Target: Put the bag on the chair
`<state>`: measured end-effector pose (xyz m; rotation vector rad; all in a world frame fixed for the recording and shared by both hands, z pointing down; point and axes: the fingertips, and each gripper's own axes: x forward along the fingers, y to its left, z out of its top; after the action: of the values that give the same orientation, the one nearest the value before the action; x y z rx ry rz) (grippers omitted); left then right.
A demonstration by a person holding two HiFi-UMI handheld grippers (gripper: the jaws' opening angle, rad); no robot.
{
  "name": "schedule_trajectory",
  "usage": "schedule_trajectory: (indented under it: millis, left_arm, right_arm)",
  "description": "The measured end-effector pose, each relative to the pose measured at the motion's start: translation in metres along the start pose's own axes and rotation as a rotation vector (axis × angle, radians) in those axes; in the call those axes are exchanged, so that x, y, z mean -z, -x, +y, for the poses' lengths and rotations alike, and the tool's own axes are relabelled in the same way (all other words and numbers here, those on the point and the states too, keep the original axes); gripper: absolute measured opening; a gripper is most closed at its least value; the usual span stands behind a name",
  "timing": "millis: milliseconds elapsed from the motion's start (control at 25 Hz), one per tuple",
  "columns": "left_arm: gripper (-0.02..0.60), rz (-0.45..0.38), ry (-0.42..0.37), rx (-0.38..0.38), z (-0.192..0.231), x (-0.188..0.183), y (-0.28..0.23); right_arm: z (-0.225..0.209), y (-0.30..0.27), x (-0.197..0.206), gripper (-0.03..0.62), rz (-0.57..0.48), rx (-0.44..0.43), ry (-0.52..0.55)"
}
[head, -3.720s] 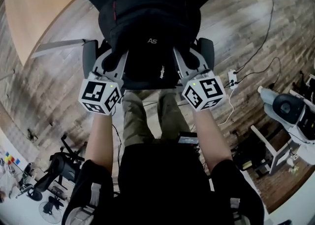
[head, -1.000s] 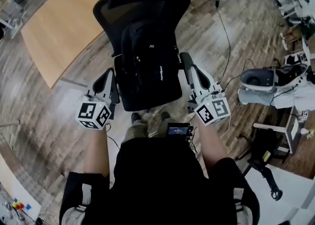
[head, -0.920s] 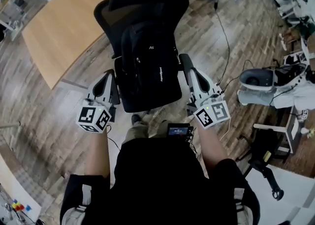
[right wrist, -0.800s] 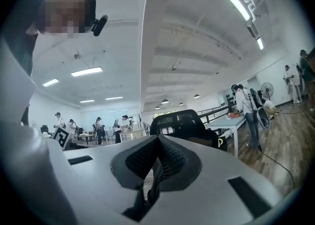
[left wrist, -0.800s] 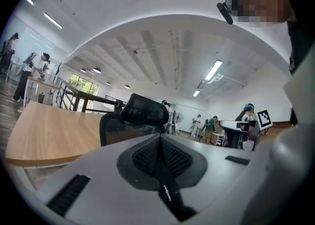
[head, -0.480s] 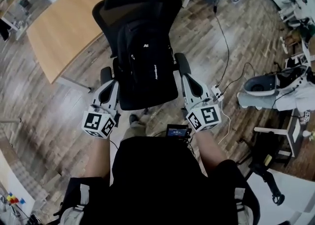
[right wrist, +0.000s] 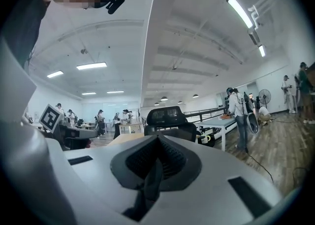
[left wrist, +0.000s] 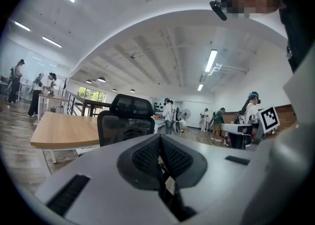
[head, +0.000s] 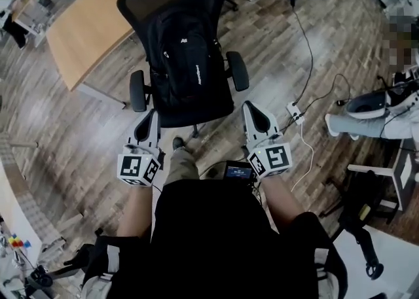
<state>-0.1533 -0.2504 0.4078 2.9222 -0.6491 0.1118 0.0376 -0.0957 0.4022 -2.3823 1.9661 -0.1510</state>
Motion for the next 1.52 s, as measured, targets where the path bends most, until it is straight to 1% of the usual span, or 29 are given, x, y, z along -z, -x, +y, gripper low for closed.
schedule_trajectory:
  millis: [200,320,440,560,680,800,960,1160,1360,1520]
  left_arm:
    - [0.003,0.001,-0.032,0.006,-0.051,0.008,0.031]
    - [0.003,0.005,-0.032,-0.009,-0.066,0.012,0.043]
    - [0.003,0.006,-0.044,-0.039,-0.071,0.013,0.055]
    - [0.003,0.028,-0.049,-0.061,-0.067,0.019,0.070]
    - [0.003,0.038,-0.048,-0.053,-0.058,0.021,0.085]
    - [0.003,0.029,-0.045,-0.044,-0.046,0.018,0.099]
    - [0.003,-0.003,-0.042,-0.044,-0.020,0.007,0.123]
    - [0.003,0.028,-0.016,-0.058,0.016,0.019,0.149]
    - [0.003,0.051,-0.006,-0.014,0.018,0.031,0.160]
    - [0.003,0.064,0.007,0.014,0.022,0.036,0.164]
  right_arm:
    - [0.001,0.041,0.014,0.012,0.020,0.008,-0.008]
    - [0.005,0.060,0.021,0.011,0.028,0.011,-0.016]
    - [0.011,0.075,0.025,0.011,0.032,0.021,-0.030]
    - [0.020,0.087,0.027,0.009,0.032,0.045,-0.049]
    - [0.033,0.092,0.029,0.009,0.038,0.067,-0.049]
    - [0.049,0.090,0.034,0.011,0.058,0.075,-0.028]
    - [0.073,0.086,0.046,0.011,0.089,0.083,0.009]
    - [0.109,0.082,0.049,0.011,0.094,0.090,0.021]
    - [0.131,0.086,0.062,0.011,0.107,0.104,-0.002]
    - [0.145,0.090,0.068,0.011,0.118,0.116,0.026]
